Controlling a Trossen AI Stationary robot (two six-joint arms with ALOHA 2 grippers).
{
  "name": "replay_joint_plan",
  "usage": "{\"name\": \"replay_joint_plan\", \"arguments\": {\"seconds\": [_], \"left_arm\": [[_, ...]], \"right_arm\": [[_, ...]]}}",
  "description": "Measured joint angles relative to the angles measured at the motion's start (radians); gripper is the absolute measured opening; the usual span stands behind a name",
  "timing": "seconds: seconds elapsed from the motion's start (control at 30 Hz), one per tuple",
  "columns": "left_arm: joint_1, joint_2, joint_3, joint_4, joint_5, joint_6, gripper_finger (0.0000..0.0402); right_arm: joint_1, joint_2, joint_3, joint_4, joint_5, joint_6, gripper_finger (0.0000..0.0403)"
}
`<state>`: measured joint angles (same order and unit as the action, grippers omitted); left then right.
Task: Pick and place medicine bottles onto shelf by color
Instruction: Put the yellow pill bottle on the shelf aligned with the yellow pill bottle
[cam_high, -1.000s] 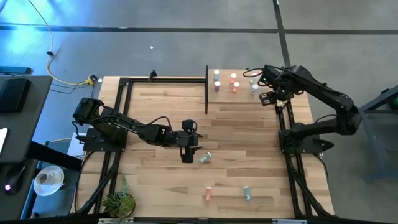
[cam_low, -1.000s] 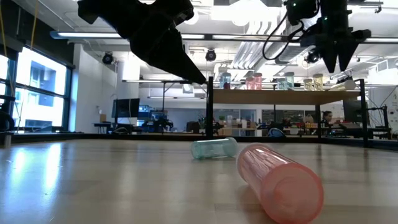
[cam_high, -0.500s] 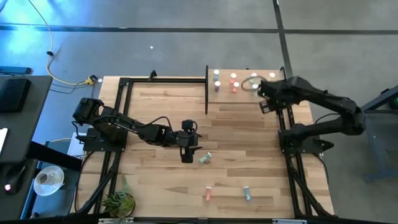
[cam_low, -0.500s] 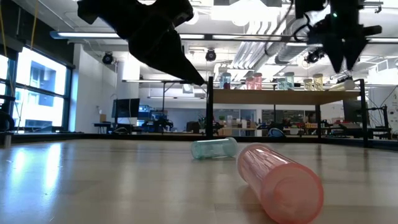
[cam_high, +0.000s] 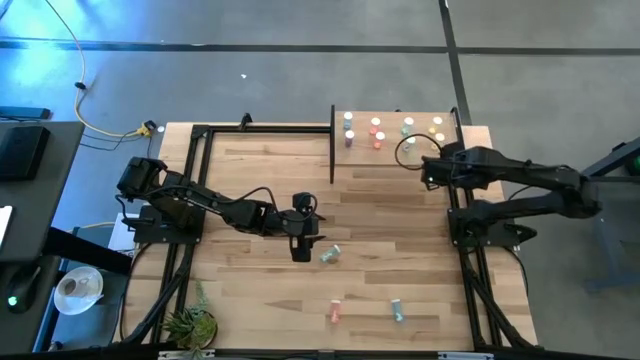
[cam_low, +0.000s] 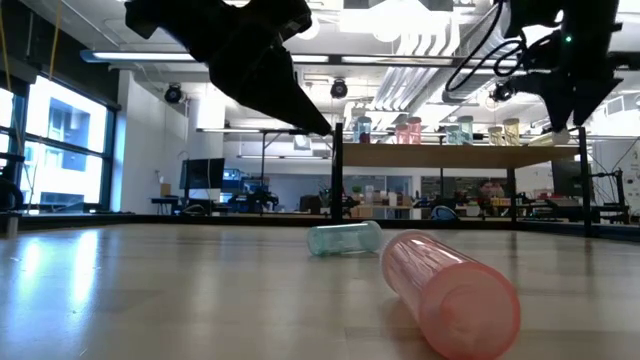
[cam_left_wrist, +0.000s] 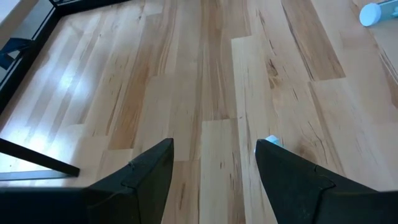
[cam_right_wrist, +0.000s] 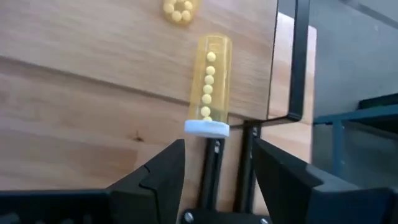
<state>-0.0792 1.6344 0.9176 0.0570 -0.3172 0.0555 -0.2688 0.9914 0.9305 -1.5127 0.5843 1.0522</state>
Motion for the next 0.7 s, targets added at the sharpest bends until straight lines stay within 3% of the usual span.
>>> {"name": "replay_joint_plan", "arguments": {"seconds": [0.2,0.7], "left_arm": [[0.000,0.000,0.000,0.001,0.000,-0.003,0.0216],[0.000,0.000,0.000,0.038,0.000,0.000,0.0216]], "right_arm": [[0.023,-0.057,-0.116,0.169,0.015,-0.017,0.0176],[0.023,-0.065,-0.177,0.266,0.064,-0.005,0.0176]]}}
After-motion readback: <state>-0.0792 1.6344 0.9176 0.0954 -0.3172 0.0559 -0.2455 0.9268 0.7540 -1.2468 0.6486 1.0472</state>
